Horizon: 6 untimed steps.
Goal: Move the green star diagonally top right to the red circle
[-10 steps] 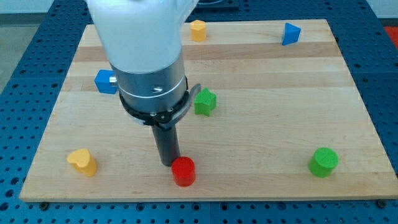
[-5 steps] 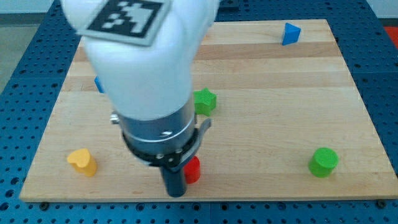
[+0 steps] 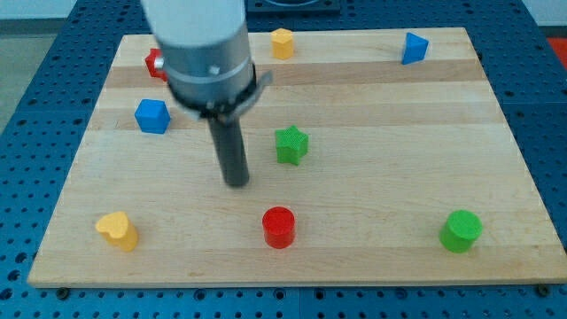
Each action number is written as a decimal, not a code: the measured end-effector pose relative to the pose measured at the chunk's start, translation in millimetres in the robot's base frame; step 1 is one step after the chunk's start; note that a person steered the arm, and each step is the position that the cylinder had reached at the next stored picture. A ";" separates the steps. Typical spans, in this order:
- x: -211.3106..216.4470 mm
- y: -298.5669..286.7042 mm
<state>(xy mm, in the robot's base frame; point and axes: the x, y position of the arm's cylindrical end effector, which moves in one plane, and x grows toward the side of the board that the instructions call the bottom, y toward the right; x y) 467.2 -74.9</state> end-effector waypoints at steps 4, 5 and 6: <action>-38.9 127.5; -48.0 171.0; -60.2 181.9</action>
<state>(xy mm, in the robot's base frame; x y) 407.0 107.0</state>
